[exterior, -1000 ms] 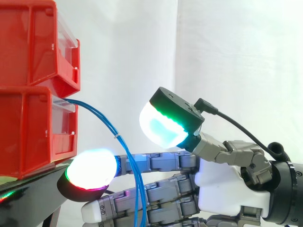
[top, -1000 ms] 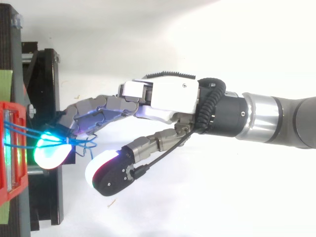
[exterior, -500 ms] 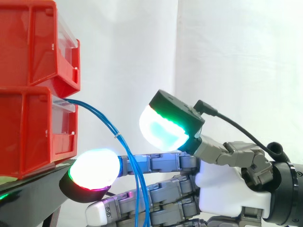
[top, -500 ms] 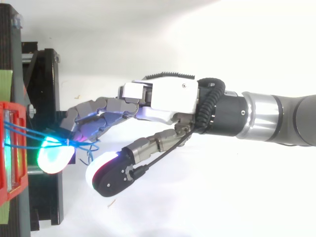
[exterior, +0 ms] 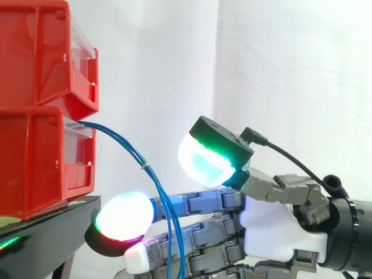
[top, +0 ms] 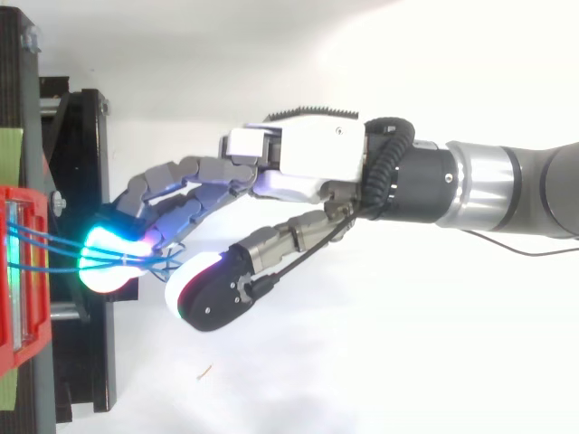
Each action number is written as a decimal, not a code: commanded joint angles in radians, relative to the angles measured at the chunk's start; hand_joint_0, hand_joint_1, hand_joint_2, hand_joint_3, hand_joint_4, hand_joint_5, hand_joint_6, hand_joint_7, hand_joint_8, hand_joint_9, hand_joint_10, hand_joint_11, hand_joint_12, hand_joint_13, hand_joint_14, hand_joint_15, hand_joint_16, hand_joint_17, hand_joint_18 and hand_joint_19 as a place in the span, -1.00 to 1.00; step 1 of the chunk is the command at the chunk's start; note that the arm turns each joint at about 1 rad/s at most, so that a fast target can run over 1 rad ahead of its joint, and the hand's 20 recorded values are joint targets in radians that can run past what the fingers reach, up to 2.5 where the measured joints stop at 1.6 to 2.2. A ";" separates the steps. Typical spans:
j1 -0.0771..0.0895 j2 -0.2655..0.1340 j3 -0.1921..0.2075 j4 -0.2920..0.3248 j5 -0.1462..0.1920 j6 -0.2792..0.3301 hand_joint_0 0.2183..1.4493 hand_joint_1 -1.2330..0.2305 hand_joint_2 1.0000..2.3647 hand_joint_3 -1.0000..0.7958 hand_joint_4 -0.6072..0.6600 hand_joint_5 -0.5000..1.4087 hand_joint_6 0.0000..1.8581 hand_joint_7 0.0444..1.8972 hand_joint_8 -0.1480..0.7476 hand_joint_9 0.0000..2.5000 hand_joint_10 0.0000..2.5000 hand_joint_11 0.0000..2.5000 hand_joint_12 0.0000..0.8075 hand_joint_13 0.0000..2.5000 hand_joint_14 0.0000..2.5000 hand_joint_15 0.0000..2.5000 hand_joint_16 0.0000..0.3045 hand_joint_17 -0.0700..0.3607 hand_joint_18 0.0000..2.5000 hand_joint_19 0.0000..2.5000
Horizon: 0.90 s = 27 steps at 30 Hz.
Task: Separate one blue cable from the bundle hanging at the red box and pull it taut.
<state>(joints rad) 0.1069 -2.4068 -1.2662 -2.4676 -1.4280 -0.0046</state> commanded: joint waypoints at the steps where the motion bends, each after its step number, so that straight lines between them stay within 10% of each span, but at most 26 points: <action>1: -0.010 0.000 -0.001 0.002 -0.011 0.000 -0.34 -0.14 -1.00 -0.40 0.43 -0.66 -0.46 -0.11 0.07 -0.43 -0.99 -0.74 -0.19 -0.59 -0.99 -0.83 -0.74 -0.26 -0.52 -0.77; 27: 0.001 0.000 0.004 0.002 -0.026 -0.009 -0.30 -0.22 -0.99 -0.32 0.48 -0.61 -0.46 -0.04 0.14 -0.18 -0.99 -0.61 -0.16 -0.31 -0.99 -0.70 -0.78 -0.33 -0.44 -0.73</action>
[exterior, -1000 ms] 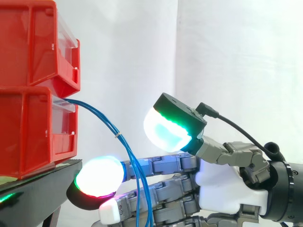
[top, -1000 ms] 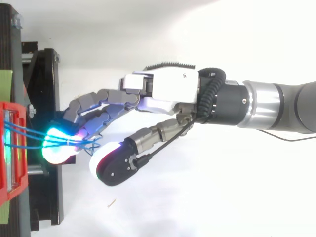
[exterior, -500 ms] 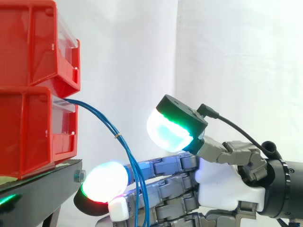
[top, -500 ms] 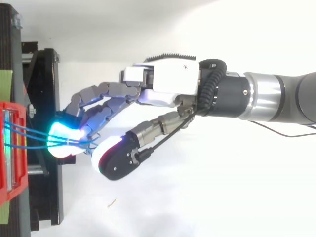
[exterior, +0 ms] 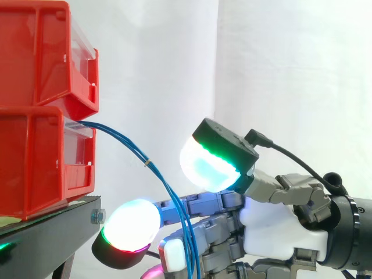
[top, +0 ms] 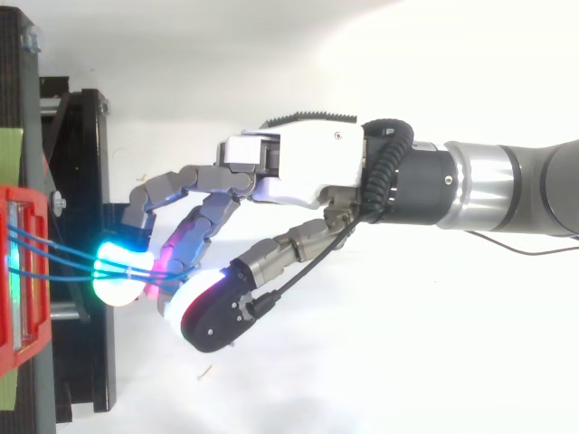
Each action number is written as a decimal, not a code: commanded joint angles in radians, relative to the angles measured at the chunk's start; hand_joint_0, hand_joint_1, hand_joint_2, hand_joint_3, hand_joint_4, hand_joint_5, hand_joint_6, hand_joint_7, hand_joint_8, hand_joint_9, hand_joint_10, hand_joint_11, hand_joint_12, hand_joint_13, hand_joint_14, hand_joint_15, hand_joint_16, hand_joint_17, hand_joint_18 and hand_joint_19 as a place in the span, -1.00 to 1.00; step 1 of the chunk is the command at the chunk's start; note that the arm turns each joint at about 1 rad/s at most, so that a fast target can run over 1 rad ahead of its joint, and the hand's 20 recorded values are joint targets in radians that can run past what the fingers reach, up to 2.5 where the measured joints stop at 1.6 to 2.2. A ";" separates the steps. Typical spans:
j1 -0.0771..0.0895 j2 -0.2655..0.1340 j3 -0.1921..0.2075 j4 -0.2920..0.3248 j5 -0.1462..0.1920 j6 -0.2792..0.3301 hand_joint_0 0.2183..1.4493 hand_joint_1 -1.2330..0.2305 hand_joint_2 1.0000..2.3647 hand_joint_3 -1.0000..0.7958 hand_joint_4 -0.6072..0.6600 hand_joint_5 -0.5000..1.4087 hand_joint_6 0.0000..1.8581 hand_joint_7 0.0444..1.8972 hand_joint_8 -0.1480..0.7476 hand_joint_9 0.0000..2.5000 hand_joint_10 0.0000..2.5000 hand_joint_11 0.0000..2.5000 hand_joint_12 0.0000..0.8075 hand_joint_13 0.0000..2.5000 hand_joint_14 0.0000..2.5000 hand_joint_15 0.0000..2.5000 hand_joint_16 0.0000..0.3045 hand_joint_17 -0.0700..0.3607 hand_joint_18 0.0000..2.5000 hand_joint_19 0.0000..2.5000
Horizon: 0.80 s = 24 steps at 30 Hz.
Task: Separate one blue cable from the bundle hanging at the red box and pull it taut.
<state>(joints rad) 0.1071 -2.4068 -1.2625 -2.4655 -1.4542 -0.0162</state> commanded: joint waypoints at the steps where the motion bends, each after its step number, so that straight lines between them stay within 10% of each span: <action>1: 0.000 0.000 0.000 -0.003 0.000 0.004 -0.30 -0.21 -0.98 -0.29 0.48 -0.61 -0.46 -0.04 0.14 -0.18 -0.99 -0.61 -0.15 -0.31 -0.99 -0.70 -0.78 -0.33 -0.44 -0.73; 13: -0.010 0.020 0.005 -0.017 -0.071 0.059 -0.31 -0.22 -0.98 -0.29 0.48 -0.61 -0.46 -0.01 0.14 -0.18 -0.99 -0.60 -0.13 -0.30 -0.99 -0.69 -0.78 -0.32 -0.43 -0.72; 24: -0.010 0.072 0.005 -0.194 -0.072 0.033 -0.33 -0.22 -0.99 -0.32 0.44 -0.60 -0.46 0.14 0.15 -0.17 -0.99 -0.60 -0.13 -0.29 -0.99 -0.68 -0.78 -0.32 -0.43 -0.71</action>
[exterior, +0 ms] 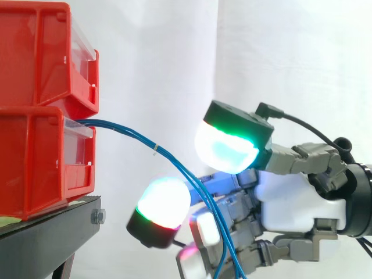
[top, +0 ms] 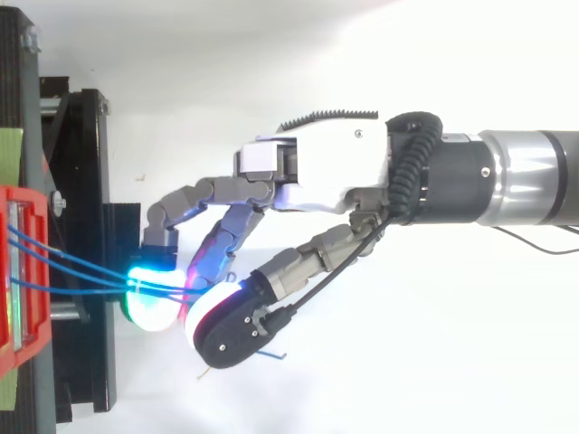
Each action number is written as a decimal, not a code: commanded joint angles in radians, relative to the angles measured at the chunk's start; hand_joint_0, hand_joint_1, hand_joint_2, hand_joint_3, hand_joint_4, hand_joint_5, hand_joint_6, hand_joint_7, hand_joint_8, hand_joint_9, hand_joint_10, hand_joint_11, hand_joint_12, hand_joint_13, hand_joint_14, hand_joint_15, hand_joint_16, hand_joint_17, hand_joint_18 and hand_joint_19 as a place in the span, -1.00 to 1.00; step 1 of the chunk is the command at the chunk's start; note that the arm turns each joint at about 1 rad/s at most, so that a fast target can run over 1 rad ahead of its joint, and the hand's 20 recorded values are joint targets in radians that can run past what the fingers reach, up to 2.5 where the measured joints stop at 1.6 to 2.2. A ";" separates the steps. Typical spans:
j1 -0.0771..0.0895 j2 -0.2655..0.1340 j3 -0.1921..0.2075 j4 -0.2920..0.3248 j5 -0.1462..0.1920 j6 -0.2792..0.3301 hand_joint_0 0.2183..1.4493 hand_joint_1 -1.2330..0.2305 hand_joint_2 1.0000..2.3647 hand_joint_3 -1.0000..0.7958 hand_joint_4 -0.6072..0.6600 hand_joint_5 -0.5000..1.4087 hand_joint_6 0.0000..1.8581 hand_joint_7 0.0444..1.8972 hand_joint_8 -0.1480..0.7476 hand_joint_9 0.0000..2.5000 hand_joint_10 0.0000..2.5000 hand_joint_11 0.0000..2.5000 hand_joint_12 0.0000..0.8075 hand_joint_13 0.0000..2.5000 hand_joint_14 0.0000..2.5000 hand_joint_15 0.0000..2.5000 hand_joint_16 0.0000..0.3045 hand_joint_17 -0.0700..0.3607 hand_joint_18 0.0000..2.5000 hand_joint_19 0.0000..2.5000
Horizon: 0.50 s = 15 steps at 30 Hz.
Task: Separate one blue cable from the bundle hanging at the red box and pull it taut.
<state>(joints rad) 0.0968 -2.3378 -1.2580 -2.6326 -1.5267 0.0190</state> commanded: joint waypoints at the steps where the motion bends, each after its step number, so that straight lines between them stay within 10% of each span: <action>1: 0.000 0.003 0.000 -0.027 0.000 -0.004 -0.33 -0.21 -0.98 -0.32 0.43 -0.59 -0.46 0.16 0.15 -0.17 -0.99 -0.60 -0.12 -0.29 -0.99 -0.68 -0.78 -0.32 -0.42 -0.71; 15: -0.006 0.003 0.051 -0.029 0.002 -0.004 -0.35 -0.09 -0.99 -0.32 0.41 -0.59 -0.46 0.18 0.16 -0.15 -0.99 -0.59 -0.10 -0.28 -0.99 -0.67 -0.77 -0.30 -0.42 -0.70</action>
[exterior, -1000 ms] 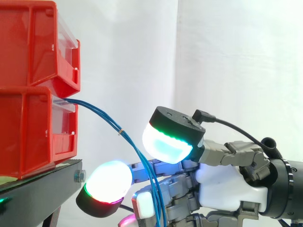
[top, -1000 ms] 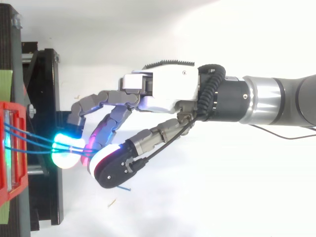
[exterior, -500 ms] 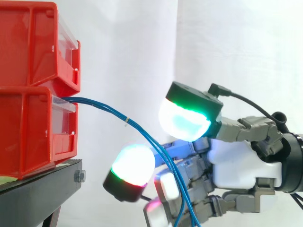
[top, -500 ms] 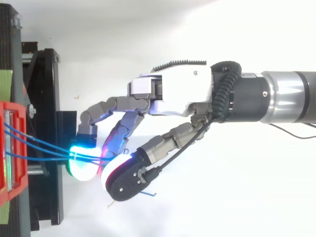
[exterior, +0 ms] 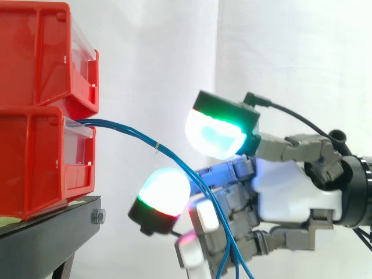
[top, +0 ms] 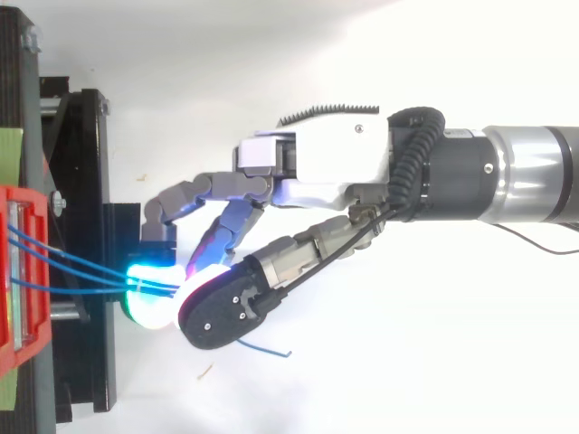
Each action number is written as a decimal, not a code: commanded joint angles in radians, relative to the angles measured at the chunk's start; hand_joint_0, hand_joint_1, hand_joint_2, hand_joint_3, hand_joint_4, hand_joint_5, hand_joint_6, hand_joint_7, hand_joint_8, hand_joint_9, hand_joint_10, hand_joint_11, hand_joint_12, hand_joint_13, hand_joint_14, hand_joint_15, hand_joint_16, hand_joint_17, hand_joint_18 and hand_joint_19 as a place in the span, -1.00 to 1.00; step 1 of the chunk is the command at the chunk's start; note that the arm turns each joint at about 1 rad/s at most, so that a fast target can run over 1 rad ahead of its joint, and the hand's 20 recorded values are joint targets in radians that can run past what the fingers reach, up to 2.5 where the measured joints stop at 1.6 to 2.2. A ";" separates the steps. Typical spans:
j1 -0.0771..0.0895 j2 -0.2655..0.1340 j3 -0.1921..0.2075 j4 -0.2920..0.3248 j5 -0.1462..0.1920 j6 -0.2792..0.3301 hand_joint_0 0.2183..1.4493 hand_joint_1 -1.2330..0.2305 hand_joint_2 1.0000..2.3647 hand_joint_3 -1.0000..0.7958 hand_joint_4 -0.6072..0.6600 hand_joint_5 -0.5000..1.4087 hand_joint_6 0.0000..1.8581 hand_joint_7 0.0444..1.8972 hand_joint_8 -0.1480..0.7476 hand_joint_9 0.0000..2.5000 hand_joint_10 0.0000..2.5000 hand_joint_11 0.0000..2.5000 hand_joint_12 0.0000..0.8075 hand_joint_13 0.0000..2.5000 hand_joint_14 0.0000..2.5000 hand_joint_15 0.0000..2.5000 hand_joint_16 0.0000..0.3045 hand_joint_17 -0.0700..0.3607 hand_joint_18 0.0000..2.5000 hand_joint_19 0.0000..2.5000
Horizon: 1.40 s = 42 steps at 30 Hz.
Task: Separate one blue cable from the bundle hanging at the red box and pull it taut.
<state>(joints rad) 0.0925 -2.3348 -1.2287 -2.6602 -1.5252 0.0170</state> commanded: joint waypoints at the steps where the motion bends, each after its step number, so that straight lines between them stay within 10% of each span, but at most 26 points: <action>1: -0.002 0.000 0.028 -0.003 -0.001 -0.002 -0.35 -0.10 -0.99 -0.32 0.41 -0.58 -0.46 0.17 0.16 -0.15 -0.99 -0.59 -0.10 -0.28 -0.99 -0.66 -0.77 -0.30 -0.42 -0.70; 22: 0.004 -0.001 0.046 -0.001 -0.001 -0.009 -0.21 -0.20 -0.96 -0.08 0.33 -0.58 -0.46 0.31 0.16 -0.15 -0.99 -0.57 -0.10 -0.27 -0.99 -0.67 -0.77 -0.31 -0.41 -0.69; 42: 0.004 0.000 0.046 -0.004 -0.001 -0.020 -0.35 -0.07 -1.00 -0.44 0.32 -0.61 -0.30 0.32 0.19 -0.16 -0.98 -0.50 -0.07 -0.25 -0.99 -0.64 -0.76 -0.30 -0.39 -0.67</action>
<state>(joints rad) 0.0966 -2.3360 -1.1827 -2.6667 -1.5255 0.0005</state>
